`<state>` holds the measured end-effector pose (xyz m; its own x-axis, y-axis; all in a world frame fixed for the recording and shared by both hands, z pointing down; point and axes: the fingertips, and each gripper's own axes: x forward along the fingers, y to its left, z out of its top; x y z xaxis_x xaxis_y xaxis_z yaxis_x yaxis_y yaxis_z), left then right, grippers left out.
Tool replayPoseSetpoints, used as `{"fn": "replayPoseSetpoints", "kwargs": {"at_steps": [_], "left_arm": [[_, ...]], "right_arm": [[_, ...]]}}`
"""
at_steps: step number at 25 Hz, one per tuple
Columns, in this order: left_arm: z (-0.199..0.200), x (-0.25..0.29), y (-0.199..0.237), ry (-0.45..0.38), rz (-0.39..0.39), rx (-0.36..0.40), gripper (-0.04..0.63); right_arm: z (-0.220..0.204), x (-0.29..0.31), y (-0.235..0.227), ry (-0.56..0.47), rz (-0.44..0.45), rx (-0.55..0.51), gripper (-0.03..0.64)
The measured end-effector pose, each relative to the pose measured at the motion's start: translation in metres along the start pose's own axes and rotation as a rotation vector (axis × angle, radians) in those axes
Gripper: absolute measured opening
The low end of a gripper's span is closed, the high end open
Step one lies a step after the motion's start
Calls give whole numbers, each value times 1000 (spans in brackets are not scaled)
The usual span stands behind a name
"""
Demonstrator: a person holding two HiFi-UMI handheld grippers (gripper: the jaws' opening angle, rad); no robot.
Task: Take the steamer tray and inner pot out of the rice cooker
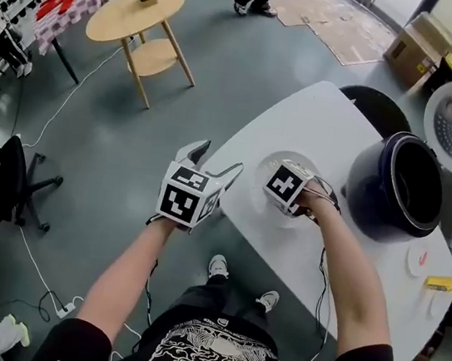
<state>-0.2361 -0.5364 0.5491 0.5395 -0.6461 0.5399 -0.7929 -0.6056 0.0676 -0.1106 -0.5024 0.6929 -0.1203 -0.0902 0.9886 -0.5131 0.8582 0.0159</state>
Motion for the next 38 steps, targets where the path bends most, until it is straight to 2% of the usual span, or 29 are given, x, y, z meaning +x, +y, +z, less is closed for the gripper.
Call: {"fn": "replayPoseSetpoints", "kwargs": {"at_steps": [8,12,15,19,24,29,34,38], "left_arm": [[1,18,9,16,-54,22,348],[25,19,27,-2,-75,33,348],[47,21,19,-25,-108,49,348],[77,8,-17,-64,-162,89,348],[128,5,-65,-150,-262,162,348],[158,3,-140,-174,-356,224,348],[178,6,-198,-191,-460,288,348],[188,12,-233,-202,-514,319,348]], "right_arm": [[1,5,-5,24,4,25,281],[18,-12,-14,2,-26,53,278],[17,-42,-22,-39,-61,106,278],[7,-101,-18,-149,-129,189,275],[-24,-173,-30,-244,-287,303,255],[-85,-229,-12,-312,-301,419,253],[-142,-278,-19,-326,-450,479,253],[-188,-305,-18,-366,-509,576,255]]}}
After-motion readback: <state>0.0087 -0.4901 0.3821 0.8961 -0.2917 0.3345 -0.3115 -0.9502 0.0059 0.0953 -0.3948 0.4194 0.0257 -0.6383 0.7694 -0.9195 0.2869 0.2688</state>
